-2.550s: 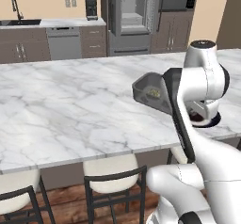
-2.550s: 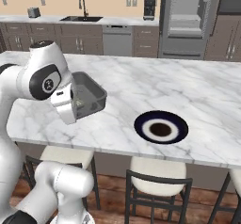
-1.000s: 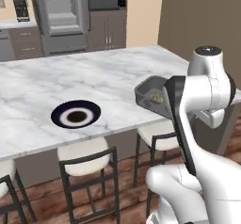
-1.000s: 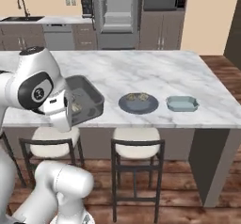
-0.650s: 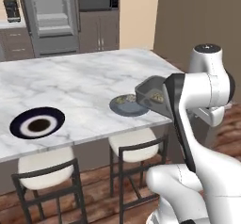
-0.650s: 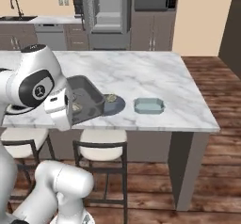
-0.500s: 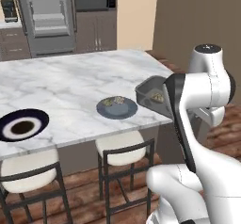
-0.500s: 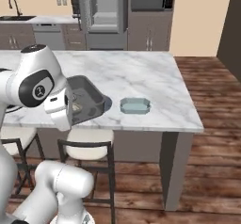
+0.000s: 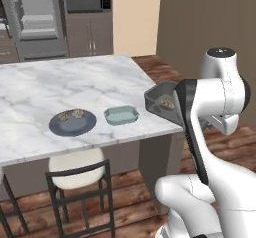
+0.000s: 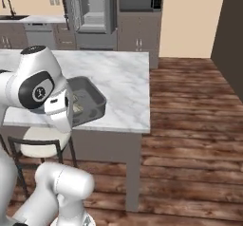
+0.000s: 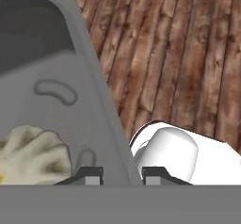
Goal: Place two dumplings into each of the tupperware containers and then place the containers in the fridge.
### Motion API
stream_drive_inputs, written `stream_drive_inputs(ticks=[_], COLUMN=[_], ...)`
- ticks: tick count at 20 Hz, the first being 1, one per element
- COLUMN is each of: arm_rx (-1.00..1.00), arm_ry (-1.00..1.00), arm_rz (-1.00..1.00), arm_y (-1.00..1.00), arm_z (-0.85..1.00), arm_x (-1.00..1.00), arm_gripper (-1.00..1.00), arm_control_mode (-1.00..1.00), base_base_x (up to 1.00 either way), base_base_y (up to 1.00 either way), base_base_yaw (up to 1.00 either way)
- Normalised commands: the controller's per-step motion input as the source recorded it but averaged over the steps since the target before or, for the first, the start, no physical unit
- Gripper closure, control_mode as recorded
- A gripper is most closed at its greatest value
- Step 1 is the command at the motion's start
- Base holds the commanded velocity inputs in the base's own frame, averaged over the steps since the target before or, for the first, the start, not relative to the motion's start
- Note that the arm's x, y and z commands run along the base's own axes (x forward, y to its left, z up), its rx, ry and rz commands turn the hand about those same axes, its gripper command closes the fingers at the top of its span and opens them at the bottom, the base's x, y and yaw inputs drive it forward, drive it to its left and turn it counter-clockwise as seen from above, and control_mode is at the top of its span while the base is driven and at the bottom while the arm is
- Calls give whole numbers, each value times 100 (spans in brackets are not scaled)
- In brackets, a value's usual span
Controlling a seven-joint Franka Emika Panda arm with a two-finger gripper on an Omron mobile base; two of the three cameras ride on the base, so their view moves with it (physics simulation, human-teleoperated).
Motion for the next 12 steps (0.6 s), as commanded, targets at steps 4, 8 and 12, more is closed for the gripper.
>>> stream_drive_inputs(ticks=[4,8,12], arm_rx=[0,0,0], arm_ry=[0,0,0], arm_rz=[0,0,0], arm_y=[0,0,0], arm_z=[0,0,0], arm_x=[0,0,0], arm_gripper=[100,100,100], arm_control_mode=[100,100,100], base_base_x=[0,0,0], base_base_y=[-100,-100,-100], base_base_yaw=[10,10,9])
